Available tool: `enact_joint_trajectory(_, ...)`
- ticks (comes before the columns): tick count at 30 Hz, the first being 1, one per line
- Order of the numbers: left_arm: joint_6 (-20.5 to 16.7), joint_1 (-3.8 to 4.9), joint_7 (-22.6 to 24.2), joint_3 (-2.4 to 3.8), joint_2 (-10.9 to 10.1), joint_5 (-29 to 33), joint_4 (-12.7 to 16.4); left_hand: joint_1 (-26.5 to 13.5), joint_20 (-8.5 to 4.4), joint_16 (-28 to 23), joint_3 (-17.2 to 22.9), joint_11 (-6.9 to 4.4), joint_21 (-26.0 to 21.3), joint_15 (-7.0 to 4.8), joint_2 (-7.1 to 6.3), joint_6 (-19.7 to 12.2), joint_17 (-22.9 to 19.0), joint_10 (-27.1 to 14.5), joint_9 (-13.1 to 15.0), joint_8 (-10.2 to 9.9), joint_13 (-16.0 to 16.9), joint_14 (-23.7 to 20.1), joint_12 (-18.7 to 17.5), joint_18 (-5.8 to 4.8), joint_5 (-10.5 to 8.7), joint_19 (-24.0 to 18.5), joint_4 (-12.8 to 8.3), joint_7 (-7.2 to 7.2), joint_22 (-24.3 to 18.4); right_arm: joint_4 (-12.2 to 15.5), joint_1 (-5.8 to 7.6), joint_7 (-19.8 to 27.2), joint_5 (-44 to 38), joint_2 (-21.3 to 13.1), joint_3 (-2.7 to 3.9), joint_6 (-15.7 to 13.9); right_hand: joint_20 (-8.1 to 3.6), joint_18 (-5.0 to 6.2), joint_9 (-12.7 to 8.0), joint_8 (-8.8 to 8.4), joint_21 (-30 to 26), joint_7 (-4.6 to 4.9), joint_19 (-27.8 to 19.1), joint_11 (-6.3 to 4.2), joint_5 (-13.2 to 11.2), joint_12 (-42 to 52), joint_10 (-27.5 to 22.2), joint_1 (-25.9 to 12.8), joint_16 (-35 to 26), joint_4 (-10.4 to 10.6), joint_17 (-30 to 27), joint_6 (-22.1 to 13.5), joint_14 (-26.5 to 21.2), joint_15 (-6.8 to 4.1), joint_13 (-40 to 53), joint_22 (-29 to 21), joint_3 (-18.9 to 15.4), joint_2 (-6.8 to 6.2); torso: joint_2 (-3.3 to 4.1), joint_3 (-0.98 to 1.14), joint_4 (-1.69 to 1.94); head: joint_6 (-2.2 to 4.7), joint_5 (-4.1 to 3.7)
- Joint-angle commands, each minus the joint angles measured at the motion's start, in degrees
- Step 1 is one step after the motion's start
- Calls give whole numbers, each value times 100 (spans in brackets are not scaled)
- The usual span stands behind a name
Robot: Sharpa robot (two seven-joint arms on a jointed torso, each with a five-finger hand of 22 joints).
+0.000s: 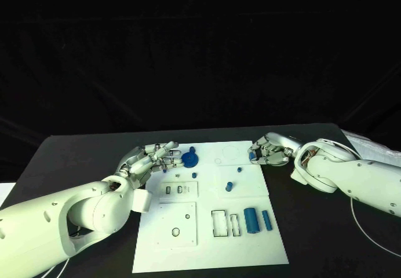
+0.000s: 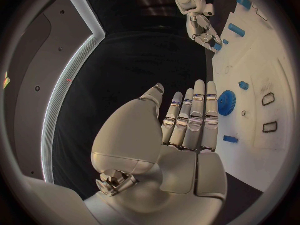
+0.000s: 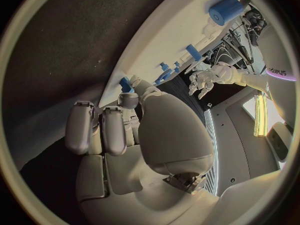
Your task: Assemble the parts on the task board
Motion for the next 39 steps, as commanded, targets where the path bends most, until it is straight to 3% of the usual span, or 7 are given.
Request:
enact_joint_trajectory(1,119,1,31,3,12,3,7,38,-5,-20,-6,-5,-6,-6,29,30,7,43,2,19,0,52,7,27,22,33,-35,130,-7,-8,-4,-24,-69,9,1,86,-20,-84,13,45,26,-1,36,-22,-38,27,40,-3,36,-27,12,74,301,-21,13,6,28,62,-2,-2,1,-4,-9)
enact_joint_trajectory(15,118,1,33,3,12,3,7,38,-5,-20,-6,-5,-6,-6,29,30,7,43,2,19,0,52,7,27,22,33,-35,130,-7,2,-5,-61,-153,31,1,69,-93,-82,100,232,36,-155,32,-140,-239,87,88,21,41,-125,25,525,300,-112,86,13,184,215,-2,-2,5,-12,-27)
enact_joint_trajectory(21,114,1,35,3,10,3,9,45,-7,-30,5,-5,-13,-6,38,34,12,48,2,19,0,53,4,26,22,38,-49,129,-15,76,-5,-176,-221,32,2,-235,-129,-86,127,280,45,-202,40,-180,-344,113,126,32,47,-171,37,624,302,-147,117,31,268,298,-1,-2,13,-1,-13)
enact_joint_trajectory(27,111,1,35,3,7,4,5,45,-7,-30,5,-5,-13,-6,38,34,12,48,2,19,0,53,4,26,22,38,-49,129,-15,398,19,-471,-207,-66,24,-595,-144,-84,125,258,41,-197,33,-179,-412,86,131,-28,36,-157,25,592,300,-154,105,16,332,366,-9,-9,3,8,10)
enact_joint_trajectory(34,104,1,39,3,15,28,-48,45,-7,-30,5,-5,-13,-6,38,34,12,48,2,19,0,53,4,26,22,38,-49,129,-15,1008,165,-996,-66,-151,47,-859,-142,-80,115,214,29,-181,21,-167,-352,51,126,-123,5,-125,-16,535,292,-145,89,-13,394,413,-22,-13,-3,27,10)
enact_joint_trajectory(39,116,1,44,2,42,62,-116,46,-7,-32,6,-5,-15,-6,38,34,13,48,2,18,-1,53,3,26,22,39,-52,129,-17,1402,219,-1392,-218,-65,51,-866,-142,-77,116,207,23,-181,15,-168,-317,29,117,-119,-6,-147,-29,528,289,-146,76,-26,430,418,-61,-45,20,8,9)
